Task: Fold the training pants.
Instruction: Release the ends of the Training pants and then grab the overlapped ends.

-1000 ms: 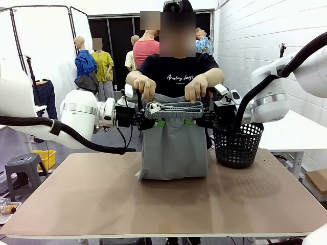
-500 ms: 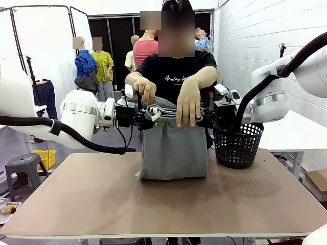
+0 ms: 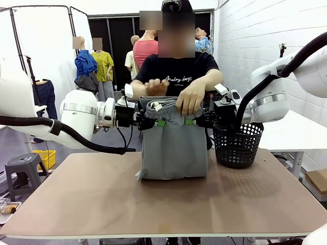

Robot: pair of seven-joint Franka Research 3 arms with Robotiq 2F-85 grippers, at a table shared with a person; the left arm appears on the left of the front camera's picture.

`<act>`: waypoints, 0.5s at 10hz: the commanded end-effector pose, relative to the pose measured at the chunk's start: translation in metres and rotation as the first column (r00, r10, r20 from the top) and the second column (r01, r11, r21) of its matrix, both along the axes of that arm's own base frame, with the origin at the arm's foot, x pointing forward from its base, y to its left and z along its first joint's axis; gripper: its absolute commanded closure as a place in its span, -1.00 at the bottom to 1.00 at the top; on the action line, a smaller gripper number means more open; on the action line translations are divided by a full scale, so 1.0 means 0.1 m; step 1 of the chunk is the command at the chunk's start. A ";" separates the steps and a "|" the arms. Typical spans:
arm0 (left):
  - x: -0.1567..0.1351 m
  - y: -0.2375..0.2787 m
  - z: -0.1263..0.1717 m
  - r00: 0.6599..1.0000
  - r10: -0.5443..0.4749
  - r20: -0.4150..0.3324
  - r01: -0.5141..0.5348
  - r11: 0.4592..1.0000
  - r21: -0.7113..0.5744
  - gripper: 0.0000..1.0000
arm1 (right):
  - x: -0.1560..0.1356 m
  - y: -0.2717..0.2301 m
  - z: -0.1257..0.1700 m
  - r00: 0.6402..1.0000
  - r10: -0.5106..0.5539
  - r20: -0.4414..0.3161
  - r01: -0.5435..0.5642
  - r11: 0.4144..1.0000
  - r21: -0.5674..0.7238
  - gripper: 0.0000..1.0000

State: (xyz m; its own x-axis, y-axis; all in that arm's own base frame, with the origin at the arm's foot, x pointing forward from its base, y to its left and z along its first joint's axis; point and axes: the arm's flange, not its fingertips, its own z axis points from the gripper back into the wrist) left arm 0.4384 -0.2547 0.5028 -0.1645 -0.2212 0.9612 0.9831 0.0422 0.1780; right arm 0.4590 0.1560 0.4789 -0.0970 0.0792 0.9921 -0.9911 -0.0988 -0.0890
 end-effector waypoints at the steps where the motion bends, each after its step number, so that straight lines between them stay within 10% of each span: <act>1: -0.04 -0.01 0.00 1.000 0.014 0.018 -0.014 1.000 -0.017 1.00 | -0.02 0.01 0.01 1.000 0.011 0.010 -0.011 1.000 0.012 1.00; 5: -0.04 -0.01 0.00 1.000 0.014 0.018 -0.014 1.000 -0.017 1.00 | -0.02 0.01 0.01 1.000 0.011 0.010 -0.011 1.000 0.012 1.00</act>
